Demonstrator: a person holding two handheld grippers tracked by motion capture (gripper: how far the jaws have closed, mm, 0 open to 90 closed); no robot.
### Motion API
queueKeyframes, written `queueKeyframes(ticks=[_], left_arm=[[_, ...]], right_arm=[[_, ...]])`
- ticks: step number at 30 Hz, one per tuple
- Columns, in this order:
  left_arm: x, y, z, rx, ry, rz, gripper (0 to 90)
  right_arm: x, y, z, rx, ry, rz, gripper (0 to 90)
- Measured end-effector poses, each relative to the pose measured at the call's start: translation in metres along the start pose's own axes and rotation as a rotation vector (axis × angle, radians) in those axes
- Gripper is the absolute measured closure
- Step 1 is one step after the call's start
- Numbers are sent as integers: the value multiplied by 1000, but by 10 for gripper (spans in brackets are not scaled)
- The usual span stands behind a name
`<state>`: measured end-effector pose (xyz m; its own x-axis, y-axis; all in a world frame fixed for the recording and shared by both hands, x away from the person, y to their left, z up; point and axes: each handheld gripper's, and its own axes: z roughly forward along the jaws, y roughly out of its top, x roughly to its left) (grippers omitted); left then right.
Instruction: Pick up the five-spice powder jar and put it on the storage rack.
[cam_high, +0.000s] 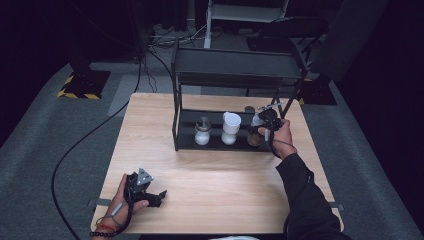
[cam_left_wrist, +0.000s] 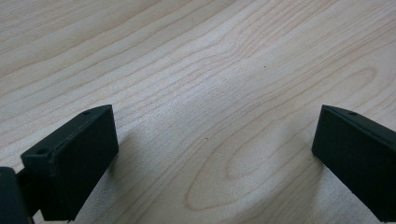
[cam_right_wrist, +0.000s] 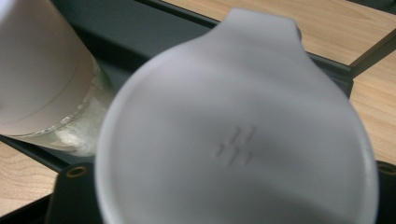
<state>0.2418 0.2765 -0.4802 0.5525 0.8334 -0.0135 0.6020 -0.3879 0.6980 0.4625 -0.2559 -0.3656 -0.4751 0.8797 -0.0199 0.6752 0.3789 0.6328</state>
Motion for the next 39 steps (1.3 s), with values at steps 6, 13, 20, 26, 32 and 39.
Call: queueKeyframes(ticks=[6, 13, 20, 26, 32, 39], left_arm=[[0, 0, 0, -1, 1, 0, 4], [0, 0, 0, 1, -1, 0, 4], [0, 0, 0, 0, 1, 0, 4], [0, 0, 0, 0, 1, 0, 4], [0, 0, 0, -1, 1, 0, 4], [0, 0, 0, 0, 1, 0, 4]], right_arm=[[0, 0, 1, 4, -4, 1, 241], [5, 1, 1, 11, -21, -20, 209], [12, 2, 1, 12, -55, -47, 140], [14, 1, 1, 6, -49, -53, 87], [15, 1, 0, 0, -38, -65, 41], [18, 0, 0, -5, -40, -80, 39]])
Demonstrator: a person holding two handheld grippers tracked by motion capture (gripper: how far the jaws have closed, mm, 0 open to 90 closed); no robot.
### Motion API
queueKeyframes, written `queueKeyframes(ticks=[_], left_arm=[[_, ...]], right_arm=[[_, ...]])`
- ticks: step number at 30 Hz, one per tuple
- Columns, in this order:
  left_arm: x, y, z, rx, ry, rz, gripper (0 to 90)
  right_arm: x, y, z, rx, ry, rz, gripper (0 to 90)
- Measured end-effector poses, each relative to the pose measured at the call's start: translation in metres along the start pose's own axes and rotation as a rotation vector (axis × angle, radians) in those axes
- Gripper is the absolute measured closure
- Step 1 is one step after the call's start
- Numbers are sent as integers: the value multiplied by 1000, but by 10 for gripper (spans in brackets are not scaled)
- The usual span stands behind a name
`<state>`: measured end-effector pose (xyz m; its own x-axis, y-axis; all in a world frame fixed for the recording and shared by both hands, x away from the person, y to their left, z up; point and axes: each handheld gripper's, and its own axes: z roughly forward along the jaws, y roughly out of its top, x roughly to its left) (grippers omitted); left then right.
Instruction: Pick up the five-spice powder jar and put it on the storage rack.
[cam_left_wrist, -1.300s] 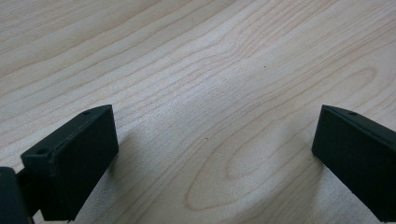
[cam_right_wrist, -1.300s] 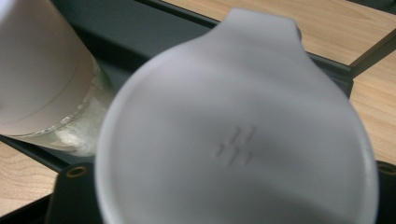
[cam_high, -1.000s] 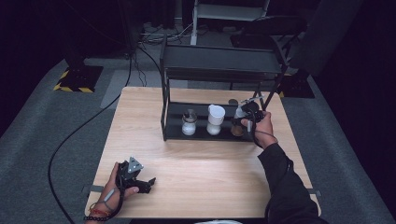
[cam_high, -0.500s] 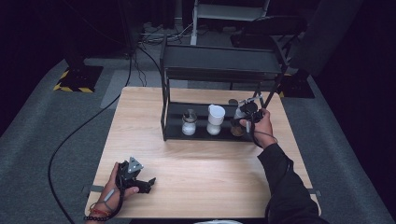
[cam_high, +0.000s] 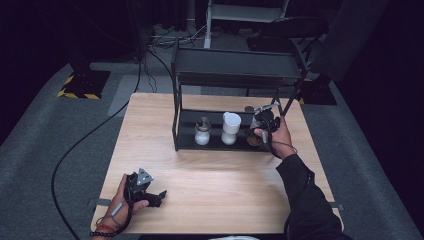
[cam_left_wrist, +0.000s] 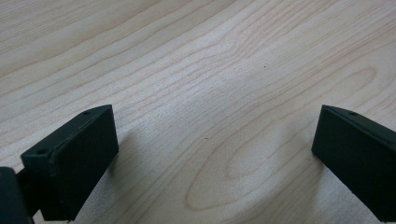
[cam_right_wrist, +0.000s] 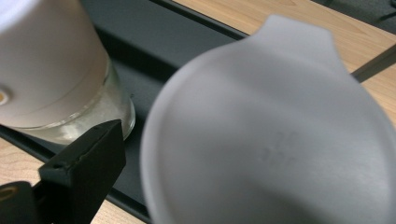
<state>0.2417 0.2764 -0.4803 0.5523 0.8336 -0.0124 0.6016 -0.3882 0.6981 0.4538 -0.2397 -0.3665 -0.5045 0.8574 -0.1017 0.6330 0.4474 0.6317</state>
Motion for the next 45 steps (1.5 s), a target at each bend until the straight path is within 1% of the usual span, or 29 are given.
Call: queueKeyframes(ticks=[9, 10, 13, 16, 22, 26, 38, 40, 45], left_arm=[[0, 0, 0, 0, 0, -1, 4], [0, 0, 0, -1, 0, -1, 4], [0, 0, 0, 0, 0, 0, 4], [0, 0, 0, -1, 0, -1, 4], [0, 0, 0, 0, 0, 0, 4], [0, 0, 0, -1, 0, 0, 4], [0, 0, 0, 0, 0, -1, 4], [0, 0, 0, 0, -1, 0, 4], [0, 0, 0, -1, 0, 0, 4]], right_arm=[[0, -1, -1, -7, -5, -2, 38], [1, -2, -1, -10, -12, 1, 38], [0, -2, -1, -8, -5, -1, 38], [2, -3, -1, -14, -15, -1, 38], [5, -7, -3, -41, -24, -4, 38], [4, -9, -4, -54, -22, 6, 38], [9, -11, -14, -83, -30, -19, 38], [11, -13, -16, -94, -39, -30, 37], [13, -16, -22, -111, -50, -39, 37]])
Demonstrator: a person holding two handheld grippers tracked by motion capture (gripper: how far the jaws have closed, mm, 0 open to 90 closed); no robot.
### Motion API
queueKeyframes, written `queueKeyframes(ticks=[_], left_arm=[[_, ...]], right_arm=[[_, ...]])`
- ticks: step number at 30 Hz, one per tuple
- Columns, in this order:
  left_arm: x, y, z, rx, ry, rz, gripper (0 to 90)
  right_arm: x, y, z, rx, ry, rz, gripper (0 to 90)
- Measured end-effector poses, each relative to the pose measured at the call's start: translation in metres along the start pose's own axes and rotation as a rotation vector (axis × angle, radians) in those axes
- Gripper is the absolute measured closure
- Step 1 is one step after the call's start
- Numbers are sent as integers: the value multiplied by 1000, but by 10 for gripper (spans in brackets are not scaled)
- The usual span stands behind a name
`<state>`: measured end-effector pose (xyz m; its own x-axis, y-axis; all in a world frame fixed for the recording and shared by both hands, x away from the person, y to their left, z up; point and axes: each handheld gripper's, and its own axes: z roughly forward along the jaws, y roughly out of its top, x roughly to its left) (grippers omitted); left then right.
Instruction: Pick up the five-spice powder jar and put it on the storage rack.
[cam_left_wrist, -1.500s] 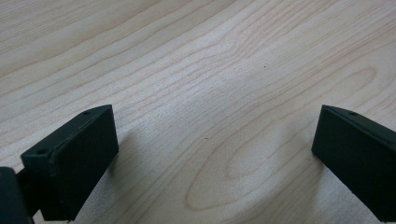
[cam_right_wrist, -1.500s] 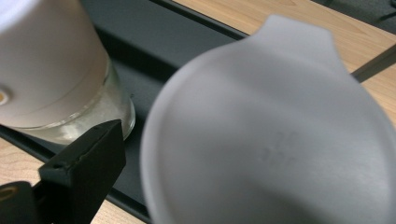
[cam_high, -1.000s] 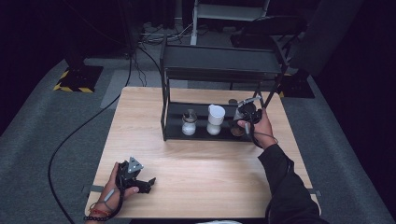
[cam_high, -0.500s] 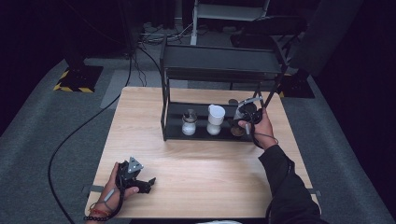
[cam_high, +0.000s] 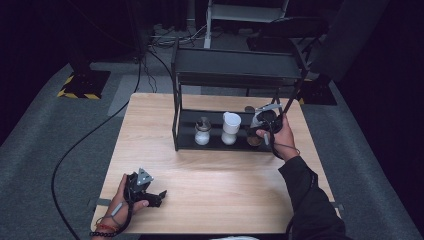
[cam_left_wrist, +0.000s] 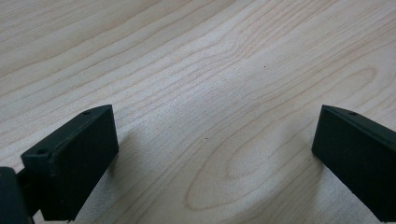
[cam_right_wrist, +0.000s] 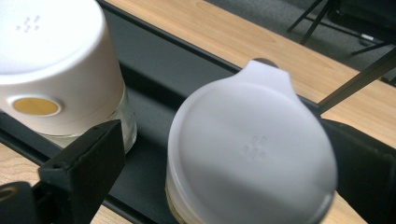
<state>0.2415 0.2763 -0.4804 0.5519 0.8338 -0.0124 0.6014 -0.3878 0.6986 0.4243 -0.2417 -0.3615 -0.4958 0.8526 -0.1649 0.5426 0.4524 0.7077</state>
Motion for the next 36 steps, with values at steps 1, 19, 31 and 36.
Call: queueKeyframes(ticks=[1, 19, 31, 36], left_arm=[[0, 0, 0, 0, 0, 1, 4], [0, 0, 0, 0, 0, 0, 5], [0, 0, 0, 0, 0, 0, 5], [0, 0, 0, 0, 0, 0, 5]], right_arm=[[0, -2, -2, -8, 2, -6, 36], [2, -29, -25, -83, -6, -48, 31], [5, -56, -32, -118, 1, -69, 31], [7, -69, -33, -131, 2, -91, 29]])
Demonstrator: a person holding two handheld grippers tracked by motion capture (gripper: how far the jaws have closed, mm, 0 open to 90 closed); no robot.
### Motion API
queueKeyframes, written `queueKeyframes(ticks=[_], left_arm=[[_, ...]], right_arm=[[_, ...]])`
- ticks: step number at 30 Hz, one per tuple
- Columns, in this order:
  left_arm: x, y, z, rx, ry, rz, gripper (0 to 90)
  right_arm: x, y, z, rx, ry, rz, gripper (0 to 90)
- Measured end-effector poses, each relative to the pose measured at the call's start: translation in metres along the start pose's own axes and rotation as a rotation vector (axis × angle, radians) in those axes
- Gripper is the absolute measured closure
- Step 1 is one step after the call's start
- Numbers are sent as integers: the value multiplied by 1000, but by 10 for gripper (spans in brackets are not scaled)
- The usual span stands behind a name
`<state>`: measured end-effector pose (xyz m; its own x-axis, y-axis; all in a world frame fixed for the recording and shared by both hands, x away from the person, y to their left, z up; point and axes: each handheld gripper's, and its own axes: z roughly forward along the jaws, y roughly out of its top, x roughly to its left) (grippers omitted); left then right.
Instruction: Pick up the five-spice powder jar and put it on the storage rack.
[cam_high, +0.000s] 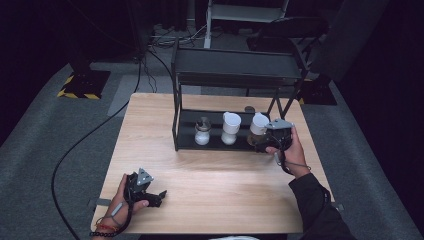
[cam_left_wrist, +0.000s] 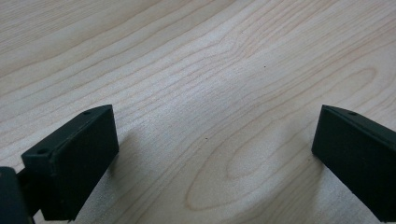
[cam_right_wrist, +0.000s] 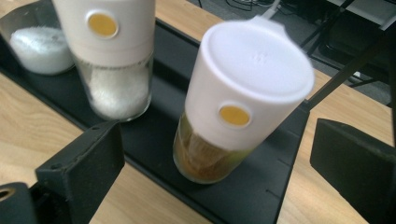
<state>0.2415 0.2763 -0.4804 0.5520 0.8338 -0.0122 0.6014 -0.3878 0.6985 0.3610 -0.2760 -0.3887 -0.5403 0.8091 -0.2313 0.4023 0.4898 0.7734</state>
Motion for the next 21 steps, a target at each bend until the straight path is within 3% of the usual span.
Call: queueKeyframes(ticks=[11, 21], left_arm=[[0, 0, 0, 0, 0, 0, 5], [0, 0, 0, 0, 0, 0, 5]], right_arm=[[9, -22, -9, -35, 3, -68, 26], [17, -39, -12, -32, 28, -124, 26]])
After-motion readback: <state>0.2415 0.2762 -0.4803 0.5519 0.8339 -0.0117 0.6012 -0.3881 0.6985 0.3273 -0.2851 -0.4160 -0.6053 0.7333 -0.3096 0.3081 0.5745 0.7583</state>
